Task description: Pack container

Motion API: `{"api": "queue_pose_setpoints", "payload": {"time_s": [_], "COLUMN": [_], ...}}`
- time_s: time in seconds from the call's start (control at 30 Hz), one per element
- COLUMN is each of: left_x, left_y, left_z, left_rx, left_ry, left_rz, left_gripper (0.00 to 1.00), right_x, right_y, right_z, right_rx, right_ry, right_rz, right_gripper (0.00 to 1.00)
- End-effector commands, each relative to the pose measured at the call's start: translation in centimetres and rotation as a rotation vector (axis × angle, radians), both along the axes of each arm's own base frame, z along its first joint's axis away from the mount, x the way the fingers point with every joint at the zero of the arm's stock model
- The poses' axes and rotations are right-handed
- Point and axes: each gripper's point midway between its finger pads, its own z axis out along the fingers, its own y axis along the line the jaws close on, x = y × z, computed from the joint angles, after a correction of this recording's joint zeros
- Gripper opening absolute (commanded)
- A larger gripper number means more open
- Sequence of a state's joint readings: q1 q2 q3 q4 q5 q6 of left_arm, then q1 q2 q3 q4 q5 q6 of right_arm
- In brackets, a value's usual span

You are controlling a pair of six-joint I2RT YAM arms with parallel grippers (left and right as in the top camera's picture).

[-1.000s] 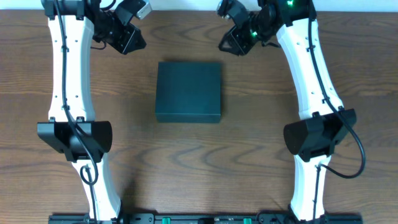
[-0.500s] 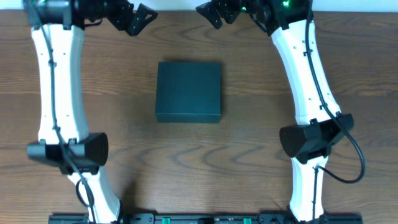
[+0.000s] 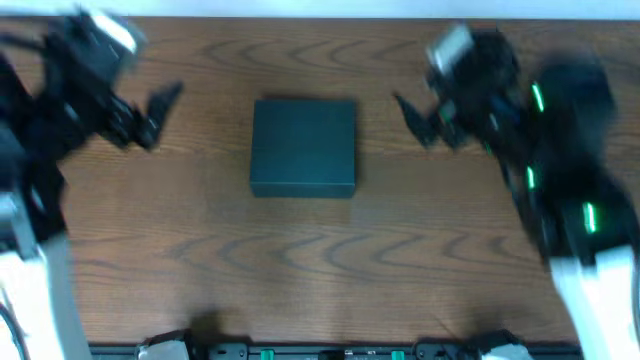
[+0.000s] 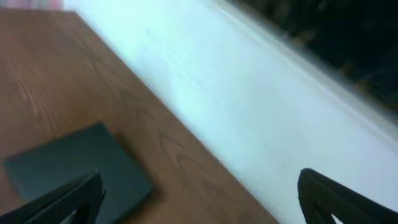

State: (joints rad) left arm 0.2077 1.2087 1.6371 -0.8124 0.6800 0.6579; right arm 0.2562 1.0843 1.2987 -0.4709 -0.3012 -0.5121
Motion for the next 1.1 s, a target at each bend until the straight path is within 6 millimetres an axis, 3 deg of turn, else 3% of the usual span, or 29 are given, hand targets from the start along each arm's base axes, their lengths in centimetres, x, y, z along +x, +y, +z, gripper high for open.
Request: {"api": "queue_pose_setpoints", "payload": {"time_s": [0.0,0.07,0.17,0.33,0.57,1.0,1.07], "left_x": [-1.3,-2.5,-3.5,-4.0,-4.2,-5.2,-4.7], "left_y": [-1.7,-2.8,-3.5,-3.7,-3.6,-4.2,-2.8], "left_z": [-5.1,-7.7,-11.2,-14.1,-14.6,-14.0,-14.6], "left_rx": [-0.004,-0.011,-0.052,-0.069,-0.069,-0.046,0.026], "left_ry": [0.047,0.09,0.204,0.297,0.325,0.304,0.299], "left_rz": [-0.042,-0.071,-0.078,-0.081,-0.076,-0.086,-0.025], "left_gripper": [0.95,0.95,0.95,0.95,0.95,0.95,0.95], "right_x": [-3.2,-5.3,-6.5,-7.4,-8.2,-8.4,-8.4], "right_y": [-2.1,-2.6,-2.9,-3.2,-3.4,-3.5,-3.4], "right_z": [-5.1,-7.6,-10.2,-15.1,-19.7,-22.9,-23.2], "right_rx": [-0.061,-0.01,0.089,0.092,0.041,-0.005,-0.009], "right_ry": [0.04,0.107,0.201,0.353,0.506,0.637,0.649], "right_rz": [-0.06,-0.08,-0.119,-0.149,-0.164,-0.176,-0.177], "right_gripper": [0.99,0.99,0.99,0.99,0.99,0.99,0.99]}}
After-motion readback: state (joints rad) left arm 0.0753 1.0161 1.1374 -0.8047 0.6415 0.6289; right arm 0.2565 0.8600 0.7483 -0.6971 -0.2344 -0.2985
